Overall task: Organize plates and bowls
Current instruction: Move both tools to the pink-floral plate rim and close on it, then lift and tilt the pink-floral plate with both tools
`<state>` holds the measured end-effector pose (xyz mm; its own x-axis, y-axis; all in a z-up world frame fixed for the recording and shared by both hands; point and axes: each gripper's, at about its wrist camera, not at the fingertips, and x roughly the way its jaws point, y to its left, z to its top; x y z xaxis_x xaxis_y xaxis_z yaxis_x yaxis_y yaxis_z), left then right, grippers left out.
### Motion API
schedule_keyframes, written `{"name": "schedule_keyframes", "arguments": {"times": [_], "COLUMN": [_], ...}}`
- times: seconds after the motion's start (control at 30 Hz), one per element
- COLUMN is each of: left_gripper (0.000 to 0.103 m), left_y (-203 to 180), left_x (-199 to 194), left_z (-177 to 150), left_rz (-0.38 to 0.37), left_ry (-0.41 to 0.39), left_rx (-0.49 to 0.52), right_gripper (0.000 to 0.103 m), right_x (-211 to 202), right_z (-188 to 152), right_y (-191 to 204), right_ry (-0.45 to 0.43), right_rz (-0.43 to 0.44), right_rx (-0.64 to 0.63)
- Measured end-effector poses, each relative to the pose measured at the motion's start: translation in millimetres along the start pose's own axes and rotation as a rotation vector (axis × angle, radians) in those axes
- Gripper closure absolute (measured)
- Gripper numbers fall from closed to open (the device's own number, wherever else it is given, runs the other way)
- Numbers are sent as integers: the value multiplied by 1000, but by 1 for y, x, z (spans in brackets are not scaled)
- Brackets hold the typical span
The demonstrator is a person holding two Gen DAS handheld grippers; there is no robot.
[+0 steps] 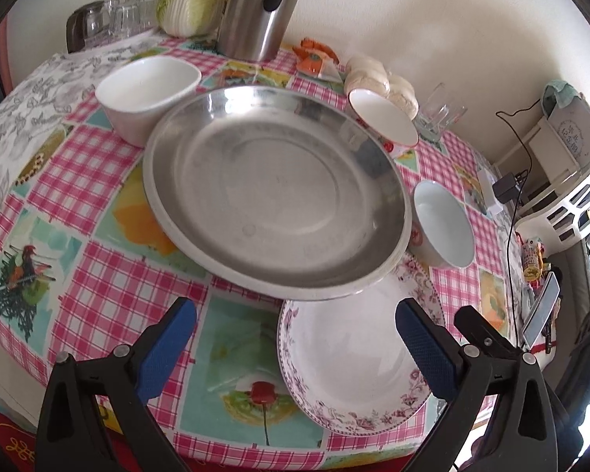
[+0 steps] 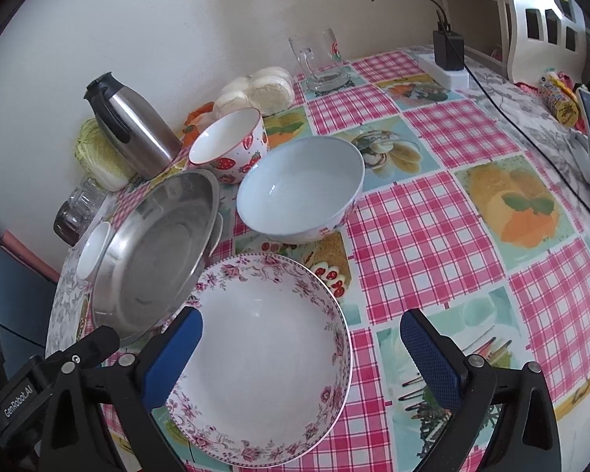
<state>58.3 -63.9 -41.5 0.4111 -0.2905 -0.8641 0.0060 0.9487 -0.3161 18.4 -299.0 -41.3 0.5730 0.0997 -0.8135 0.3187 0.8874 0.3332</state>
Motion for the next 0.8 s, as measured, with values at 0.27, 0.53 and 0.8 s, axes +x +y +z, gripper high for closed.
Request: {"name": "schedule_keyframes", "arguments": {"times": [0.27, 0.53, 0.8], "left_gripper": [5, 30, 63], "left_y": [-4, -7, 2], "left_x": [26, 49, 60], "left_z": [-8, -11, -10], "left_rz": [3, -3, -36], "left_ry": [117, 186, 207], "left_rx": [8, -3, -80], "right_gripper": [33, 55, 85], "right_x": [28, 39, 48], "right_z": [-7, -8, -8], "right_y": [-11, -18, -24], "right_ry": [99, 137, 163], "right_rz": [-14, -3, 4], "right_rx": [30, 56, 81]}}
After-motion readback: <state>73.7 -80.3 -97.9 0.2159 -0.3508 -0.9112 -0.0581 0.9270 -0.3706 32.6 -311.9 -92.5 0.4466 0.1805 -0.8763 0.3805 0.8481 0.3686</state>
